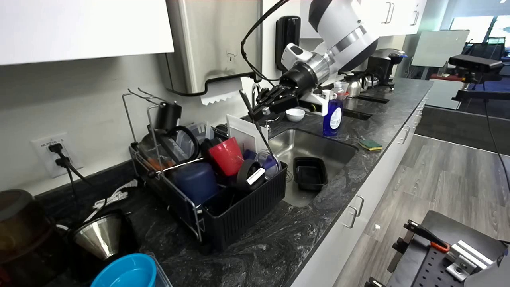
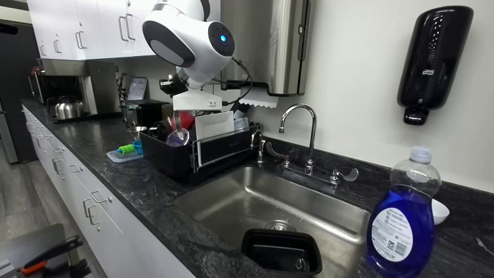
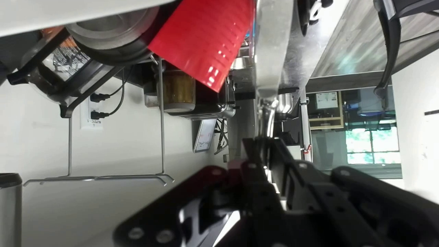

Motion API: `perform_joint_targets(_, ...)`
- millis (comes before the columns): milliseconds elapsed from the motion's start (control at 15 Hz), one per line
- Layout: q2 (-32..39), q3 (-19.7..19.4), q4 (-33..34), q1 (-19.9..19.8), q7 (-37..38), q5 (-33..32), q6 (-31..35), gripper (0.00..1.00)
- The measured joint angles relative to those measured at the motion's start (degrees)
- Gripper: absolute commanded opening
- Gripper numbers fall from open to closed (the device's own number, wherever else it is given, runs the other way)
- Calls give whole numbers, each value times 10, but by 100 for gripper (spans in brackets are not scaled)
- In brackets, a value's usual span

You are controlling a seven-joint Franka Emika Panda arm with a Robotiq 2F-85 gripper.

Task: Pick the knife in the sink and put it in the rack

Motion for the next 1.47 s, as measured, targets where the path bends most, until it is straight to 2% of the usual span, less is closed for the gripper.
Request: perform_joint_targets(1467, -8, -2, -56, -1, 43, -4, 61, 4)
